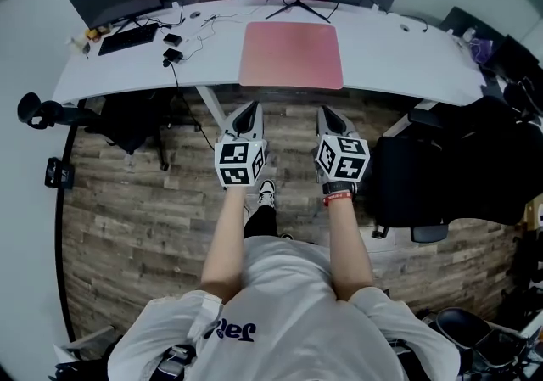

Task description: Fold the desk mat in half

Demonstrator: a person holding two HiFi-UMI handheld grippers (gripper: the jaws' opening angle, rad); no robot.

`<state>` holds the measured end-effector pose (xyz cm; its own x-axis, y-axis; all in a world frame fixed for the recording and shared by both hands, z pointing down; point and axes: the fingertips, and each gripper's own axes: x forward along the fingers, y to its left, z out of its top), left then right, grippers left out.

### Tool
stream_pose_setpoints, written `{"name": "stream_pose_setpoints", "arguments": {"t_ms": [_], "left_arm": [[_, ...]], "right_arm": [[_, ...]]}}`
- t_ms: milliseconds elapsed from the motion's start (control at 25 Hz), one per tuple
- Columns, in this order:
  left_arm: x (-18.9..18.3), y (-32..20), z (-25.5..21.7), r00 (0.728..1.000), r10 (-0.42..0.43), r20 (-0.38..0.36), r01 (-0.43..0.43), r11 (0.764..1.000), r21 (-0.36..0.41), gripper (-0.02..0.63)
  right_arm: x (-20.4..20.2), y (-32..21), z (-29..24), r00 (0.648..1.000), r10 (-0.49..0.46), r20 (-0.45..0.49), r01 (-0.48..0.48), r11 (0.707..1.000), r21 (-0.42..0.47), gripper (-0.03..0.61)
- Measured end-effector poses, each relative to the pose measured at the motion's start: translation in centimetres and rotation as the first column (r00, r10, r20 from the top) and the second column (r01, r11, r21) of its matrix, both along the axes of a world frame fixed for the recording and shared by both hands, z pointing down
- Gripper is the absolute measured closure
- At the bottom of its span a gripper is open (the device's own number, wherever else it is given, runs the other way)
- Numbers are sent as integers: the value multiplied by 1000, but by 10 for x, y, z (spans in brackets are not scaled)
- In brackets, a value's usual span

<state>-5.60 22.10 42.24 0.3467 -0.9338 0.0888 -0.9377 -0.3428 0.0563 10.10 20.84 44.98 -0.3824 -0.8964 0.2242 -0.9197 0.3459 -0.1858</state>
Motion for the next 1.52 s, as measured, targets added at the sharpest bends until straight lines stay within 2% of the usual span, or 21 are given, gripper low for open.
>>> {"name": "stream_pose_setpoints", "arguments": {"t_ms": [360, 720, 1000, 1200, 1320, 1520], "left_arm": [[-10, -90, 2, 1000, 11, 5, -11, 1000, -17, 594], [-15, -154, 31, 999, 37, -7, -37, 996, -84, 593], [-14, -195, 62, 997, 72, -27, -76, 984, -160, 592], [-23, -225, 84, 996, 75, -47, -83, 974, -209, 589], [-27, -242, 100, 995, 76, -62, -89, 966, -244, 551], [-37, -263, 129, 993, 85, -82, -105, 950, -292, 540]], "right_arm": [[-18, -86, 4, 1000, -8, -12, 8, 1000, -27, 563], [-27, -145, 25, 1000, 13, 0, -13, 997, -71, 563], [-33, -183, 51, 1000, 20, -11, -22, 991, -130, 562], [-42, -210, 70, 1000, 17, -19, -20, 986, -165, 535], [-47, -227, 85, 1000, 21, -9, -23, 980, -197, 528], [-60, -247, 119, 1000, 20, 7, -17, 963, -269, 514]]}}
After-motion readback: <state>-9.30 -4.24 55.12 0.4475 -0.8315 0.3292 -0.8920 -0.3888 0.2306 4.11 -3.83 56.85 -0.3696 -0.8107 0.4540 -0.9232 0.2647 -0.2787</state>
